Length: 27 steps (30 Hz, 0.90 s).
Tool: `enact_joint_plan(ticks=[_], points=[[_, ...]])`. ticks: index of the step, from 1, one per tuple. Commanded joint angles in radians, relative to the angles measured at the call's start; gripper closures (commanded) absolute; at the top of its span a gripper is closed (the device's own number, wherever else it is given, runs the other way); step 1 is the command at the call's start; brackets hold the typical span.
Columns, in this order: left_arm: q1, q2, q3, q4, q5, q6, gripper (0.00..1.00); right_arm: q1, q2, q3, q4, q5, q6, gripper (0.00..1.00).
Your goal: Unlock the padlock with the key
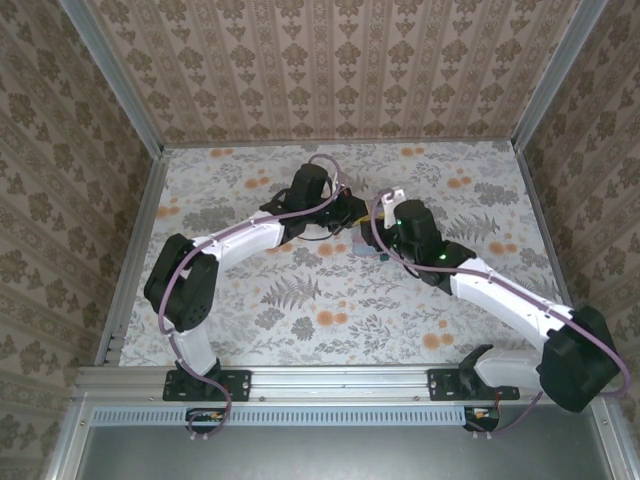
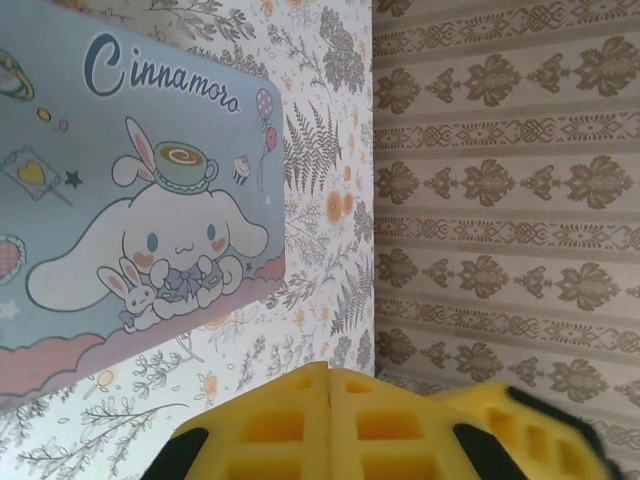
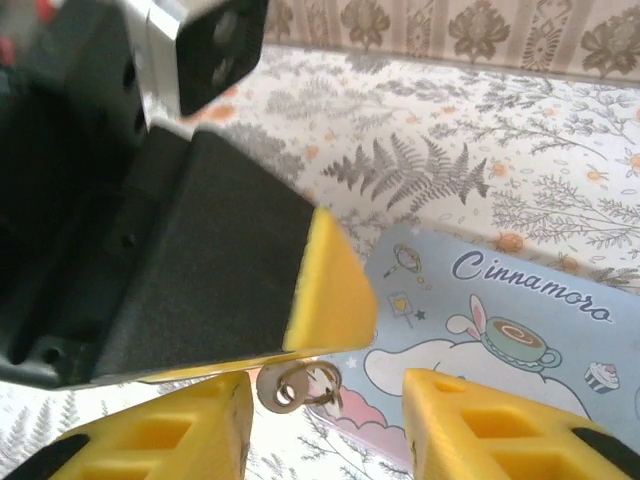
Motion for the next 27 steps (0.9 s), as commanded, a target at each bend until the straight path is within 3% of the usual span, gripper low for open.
enact_joint_plan(ticks=[1,5,13,21,27], points=[[0.041,-0.018,-0.012,0.048,-0.008,0.122,1.0,-0.13,-0.122,-0.058,0.073,-0.187,0.166,0.53],[0.07,-0.049,0.008,0.071,-0.012,0.269,1.0,-0.26,-0.14,-0.119,0.196,-0.382,0.354,0.53],[0.09,-0.112,0.047,0.093,0.001,0.536,1.0,-0.33,0.038,-0.15,0.626,-0.623,0.722,0.54],[0.112,-0.137,-0.028,0.383,0.045,0.429,1.0,-0.33,0.218,-0.166,1.04,-0.699,0.945,0.56],[0.112,-0.124,-0.067,0.56,0.04,0.337,1.0,-0.325,0.28,-0.162,1.202,-0.7,1.043,0.59]])
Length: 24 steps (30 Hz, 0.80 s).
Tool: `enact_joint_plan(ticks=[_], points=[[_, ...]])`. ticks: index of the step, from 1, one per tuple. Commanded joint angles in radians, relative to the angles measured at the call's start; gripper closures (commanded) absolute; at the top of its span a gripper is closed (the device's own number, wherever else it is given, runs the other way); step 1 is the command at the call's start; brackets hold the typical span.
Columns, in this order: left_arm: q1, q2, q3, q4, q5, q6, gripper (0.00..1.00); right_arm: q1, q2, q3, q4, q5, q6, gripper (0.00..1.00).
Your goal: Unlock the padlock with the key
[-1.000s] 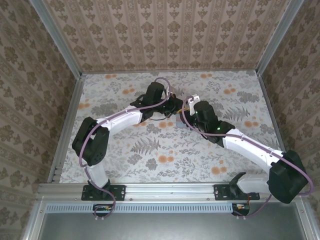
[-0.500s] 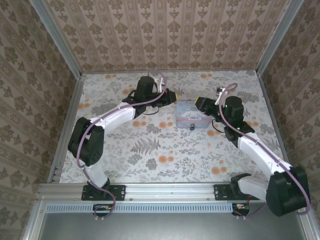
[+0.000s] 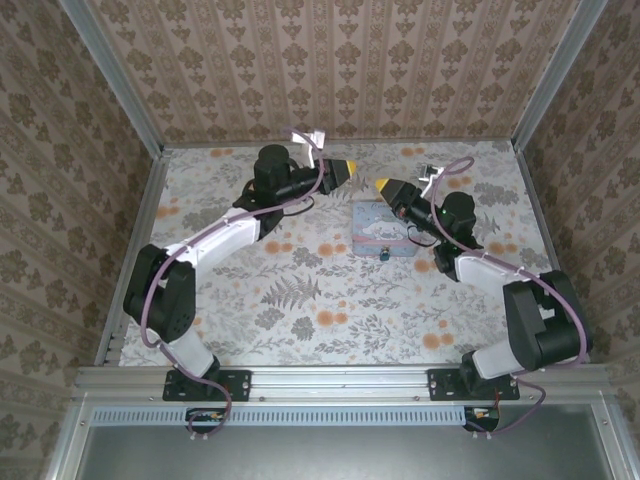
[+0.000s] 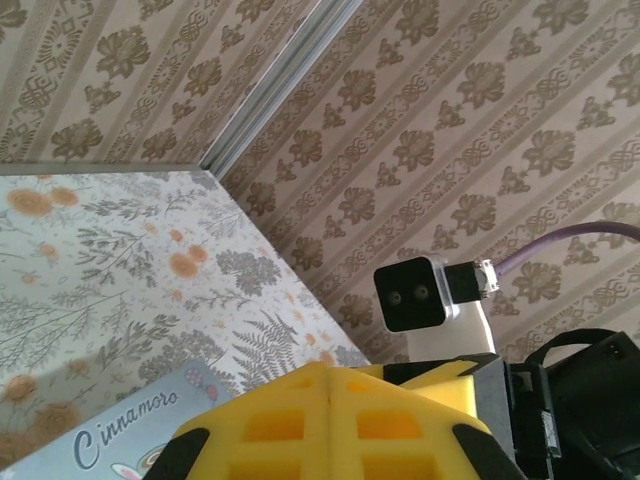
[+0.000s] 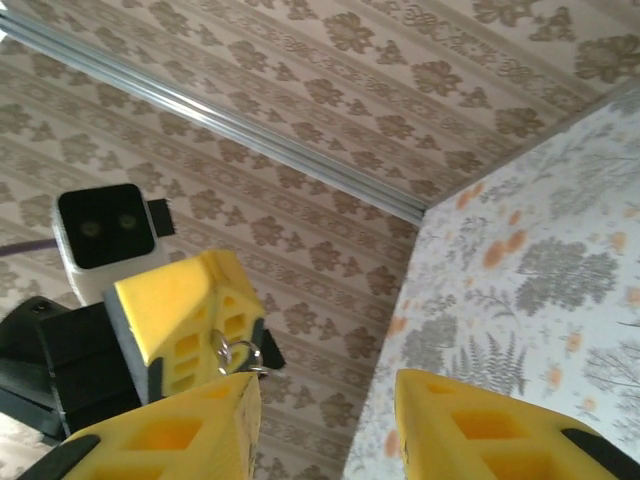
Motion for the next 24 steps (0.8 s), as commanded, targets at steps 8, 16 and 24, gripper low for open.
enact_joint_plan(ticks=[8,16,24], points=[[-0.004,0.017,-0.006,0.193,0.02,-0.088,1.0,0.036,0.02,0.018,0.215,-0.016,0.102,0.6],[-0.013,0.036,-0.003,0.206,0.017,-0.1,1.0,0.067,0.036,0.058,0.217,-0.006,0.102,0.61],[-0.018,0.037,-0.008,0.213,0.013,-0.109,1.0,0.095,0.063,0.095,0.214,0.0,0.101,0.63]])
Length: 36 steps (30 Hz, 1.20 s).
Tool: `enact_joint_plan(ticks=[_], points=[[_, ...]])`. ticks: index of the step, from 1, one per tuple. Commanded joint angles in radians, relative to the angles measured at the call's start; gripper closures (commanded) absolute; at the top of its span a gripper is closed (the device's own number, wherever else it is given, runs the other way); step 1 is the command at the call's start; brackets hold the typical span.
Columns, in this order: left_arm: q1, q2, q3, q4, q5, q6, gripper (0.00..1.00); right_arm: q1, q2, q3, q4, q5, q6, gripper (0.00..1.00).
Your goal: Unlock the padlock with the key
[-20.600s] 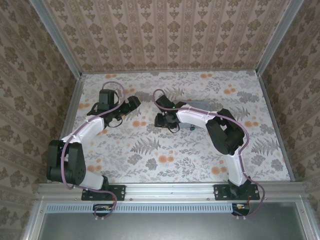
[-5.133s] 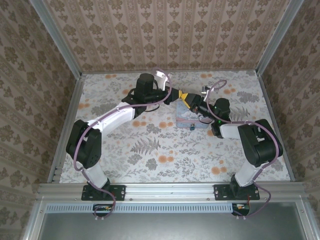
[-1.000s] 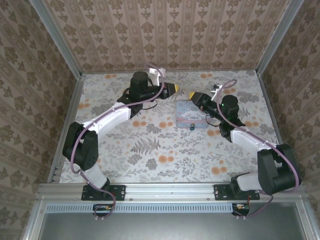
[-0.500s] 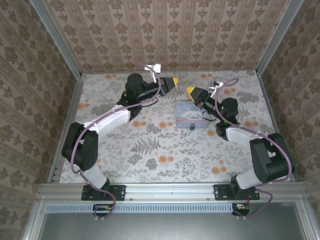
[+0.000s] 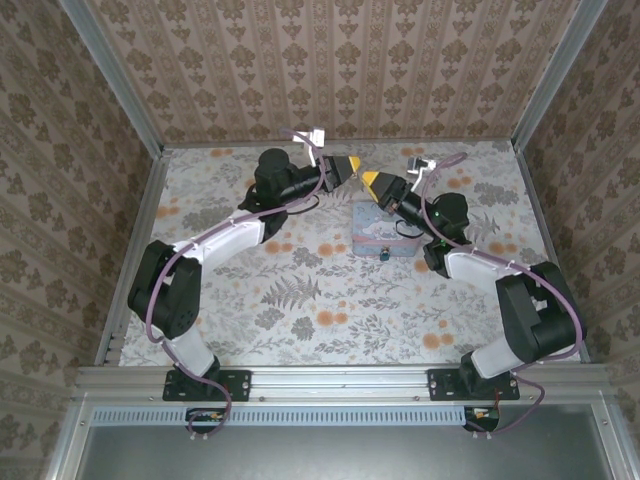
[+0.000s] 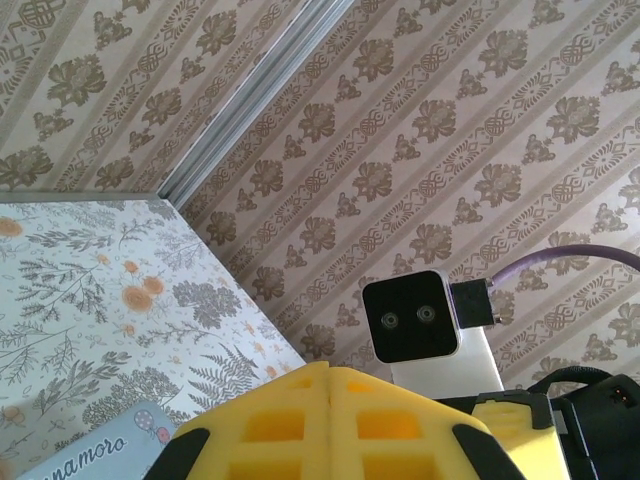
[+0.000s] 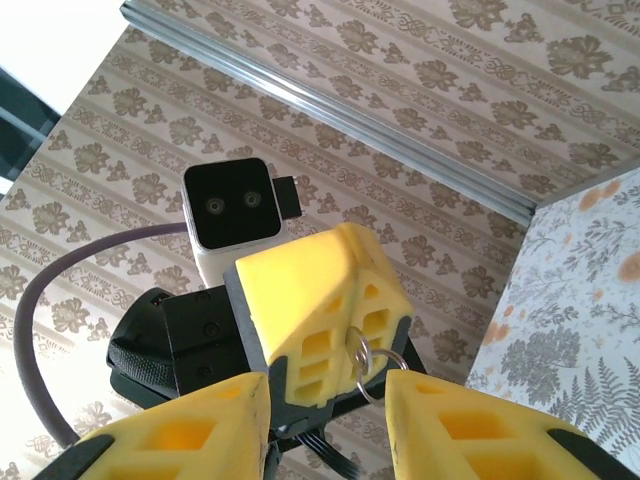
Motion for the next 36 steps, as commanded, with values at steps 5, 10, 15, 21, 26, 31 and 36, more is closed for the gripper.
enact_joint_plan(ticks=[5,10,15,21,26,31,36], points=[[-0.008,0.008,0.0,0.063,0.008,-0.025,1.0,0.014,0.04,0.043,0.052,0.011,0.001,0.63],[-0.011,0.008,-0.005,0.068,0.007,-0.028,1.0,0.017,0.048,0.048,0.054,0.014,0.001,0.64],[-0.014,0.01,-0.009,0.069,0.006,-0.03,1.0,0.017,0.055,0.059,0.054,0.012,0.002,0.65],[-0.018,0.013,-0.014,0.072,0.004,-0.031,1.0,0.02,0.058,0.071,0.052,0.009,0.004,0.67],[-0.021,0.019,-0.014,0.074,0.004,-0.032,1.0,0.021,0.063,0.078,0.052,0.006,0.005,0.7],[-0.023,0.022,-0.01,0.074,0.001,-0.036,1.0,0.023,0.066,0.079,0.053,0.007,0.007,0.75],[-0.023,0.021,-0.014,0.073,-0.008,-0.034,1.0,0.029,0.069,0.077,0.057,0.001,0.009,0.76]])
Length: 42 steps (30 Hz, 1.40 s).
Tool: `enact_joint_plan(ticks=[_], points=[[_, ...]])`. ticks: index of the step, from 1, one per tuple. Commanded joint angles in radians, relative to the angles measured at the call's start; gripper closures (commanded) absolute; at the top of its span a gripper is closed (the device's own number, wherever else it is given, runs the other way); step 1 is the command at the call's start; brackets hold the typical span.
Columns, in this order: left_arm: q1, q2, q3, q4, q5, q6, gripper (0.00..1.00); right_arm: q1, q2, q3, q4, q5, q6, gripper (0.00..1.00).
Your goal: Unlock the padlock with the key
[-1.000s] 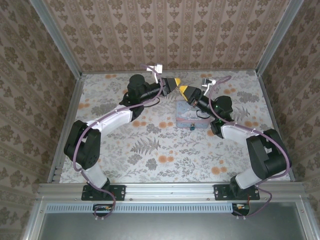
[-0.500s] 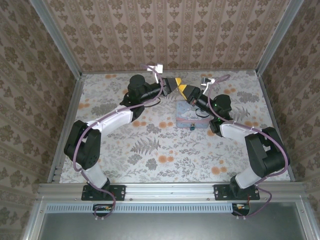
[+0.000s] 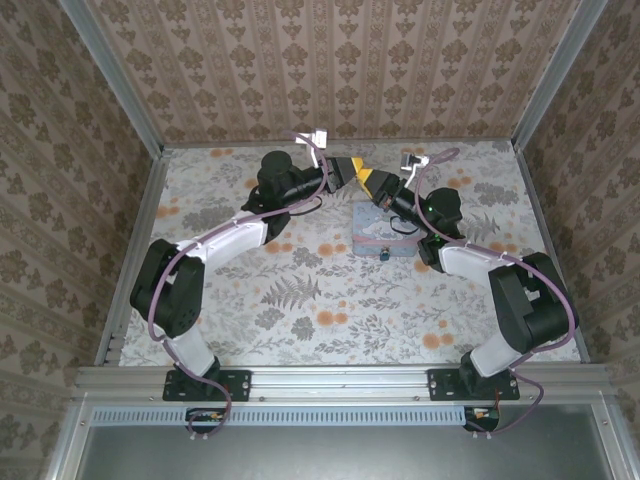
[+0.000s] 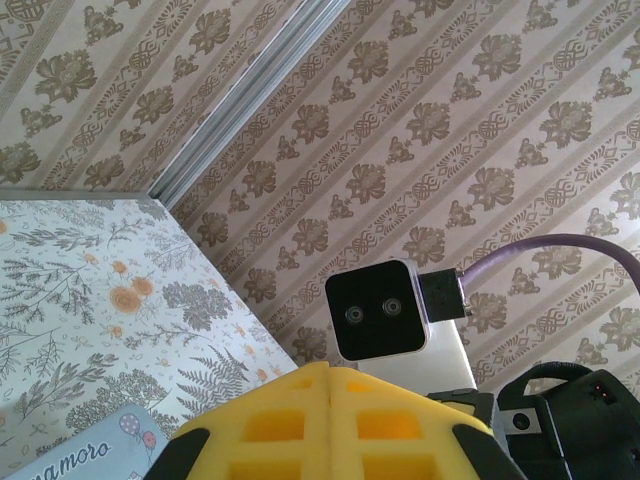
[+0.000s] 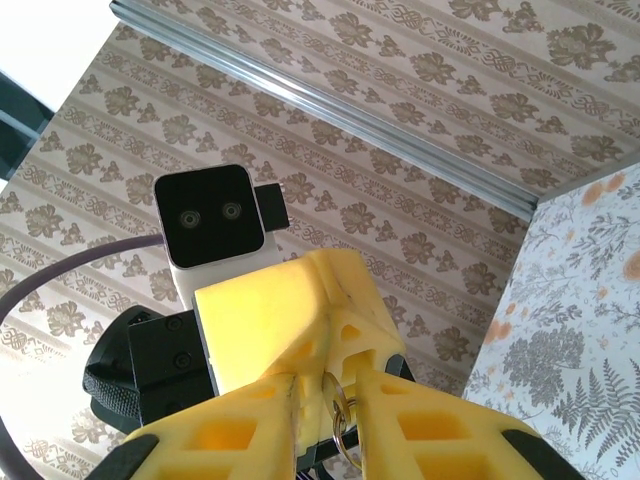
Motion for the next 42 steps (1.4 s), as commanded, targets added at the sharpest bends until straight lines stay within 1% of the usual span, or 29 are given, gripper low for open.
enact_joint_plan(ticks=[1,4,10,15,19,27,38,39,40,41,42], points=[[-0.007,0.007,-0.009,0.037,-0.002,-0.01,1.0,0.015,0.007,0.027,0.056,-0.004,0.001,0.76],[-0.005,0.007,-0.01,0.035,-0.014,-0.016,1.0,0.016,0.007,0.017,0.059,-0.001,0.0,0.76],[-0.004,0.007,-0.014,0.039,-0.023,-0.02,1.0,0.018,0.004,0.004,0.063,0.007,0.0,0.81],[-0.004,0.003,-0.022,0.042,-0.031,-0.022,1.0,0.019,0.005,0.001,0.062,0.013,0.002,0.89],[-0.004,0.003,-0.024,0.044,-0.031,-0.024,1.0,0.018,0.005,-0.003,0.061,0.024,0.003,1.0],[-0.005,-0.011,-0.081,0.085,-0.049,-0.044,1.0,0.002,-0.007,-0.039,0.072,0.108,0.022,1.0],[-0.004,0.01,-0.088,0.12,-0.05,-0.075,1.0,0.002,-0.003,-0.039,0.084,0.104,0.037,1.0],[-0.004,0.01,-0.086,0.12,-0.052,-0.079,0.93,0.0,-0.002,-0.039,0.081,0.101,0.035,1.0],[-0.001,0.009,-0.088,0.123,-0.06,-0.086,0.76,-0.001,-0.004,-0.04,0.077,0.096,0.032,1.0],[0.009,0.003,-0.093,0.128,-0.069,-0.095,0.65,-0.005,-0.007,-0.046,0.071,0.093,0.028,1.0],[0.019,-0.004,-0.1,0.136,-0.076,-0.107,0.6,-0.008,-0.012,-0.052,0.068,0.09,0.026,1.0]])
